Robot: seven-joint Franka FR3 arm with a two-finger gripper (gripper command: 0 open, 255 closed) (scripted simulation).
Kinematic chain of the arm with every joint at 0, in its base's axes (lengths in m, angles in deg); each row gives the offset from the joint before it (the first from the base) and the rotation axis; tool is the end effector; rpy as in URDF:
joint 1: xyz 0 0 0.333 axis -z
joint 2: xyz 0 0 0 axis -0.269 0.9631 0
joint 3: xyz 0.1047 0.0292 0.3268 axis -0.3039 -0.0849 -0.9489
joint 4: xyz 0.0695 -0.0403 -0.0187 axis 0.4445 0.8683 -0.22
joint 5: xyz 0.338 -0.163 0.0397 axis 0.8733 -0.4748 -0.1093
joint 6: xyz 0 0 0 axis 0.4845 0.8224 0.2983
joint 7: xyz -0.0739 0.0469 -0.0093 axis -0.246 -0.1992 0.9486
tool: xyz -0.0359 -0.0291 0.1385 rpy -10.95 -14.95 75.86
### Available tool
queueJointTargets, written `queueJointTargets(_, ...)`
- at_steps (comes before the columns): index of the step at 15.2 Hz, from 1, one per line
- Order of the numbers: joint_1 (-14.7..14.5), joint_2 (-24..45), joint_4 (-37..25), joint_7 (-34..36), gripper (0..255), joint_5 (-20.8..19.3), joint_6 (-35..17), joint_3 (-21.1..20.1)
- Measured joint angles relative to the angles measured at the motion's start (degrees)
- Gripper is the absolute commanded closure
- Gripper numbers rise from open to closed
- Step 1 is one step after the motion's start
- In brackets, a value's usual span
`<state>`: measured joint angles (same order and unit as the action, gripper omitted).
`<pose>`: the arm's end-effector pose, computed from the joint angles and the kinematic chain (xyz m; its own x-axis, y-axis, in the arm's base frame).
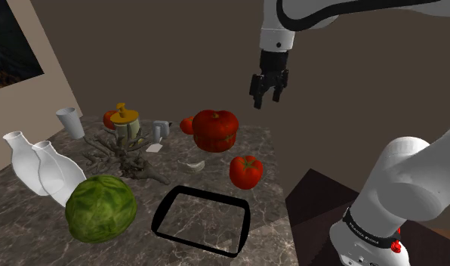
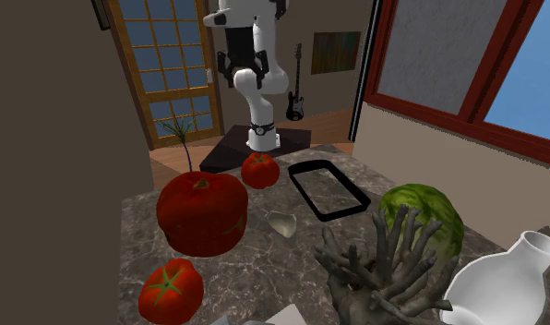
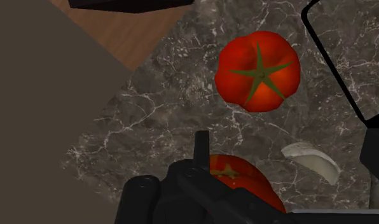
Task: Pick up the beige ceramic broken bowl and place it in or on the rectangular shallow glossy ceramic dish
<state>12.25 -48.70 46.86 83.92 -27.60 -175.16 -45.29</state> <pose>0.3569 0.0348 0.5438 0.9942 -0.1031 -0.0318 -0.1041 -0.9941 -0.0311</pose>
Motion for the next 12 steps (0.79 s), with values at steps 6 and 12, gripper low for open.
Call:
queueJointTargets(6, -1.5, 12.44, -4.74, 0.23, 0, 0.77, -5.53, -1.88)
queueJointTargets(12, -3.01, 25.98, -11.1, 0.8, 0, 0.85, -10.5, -3.81)
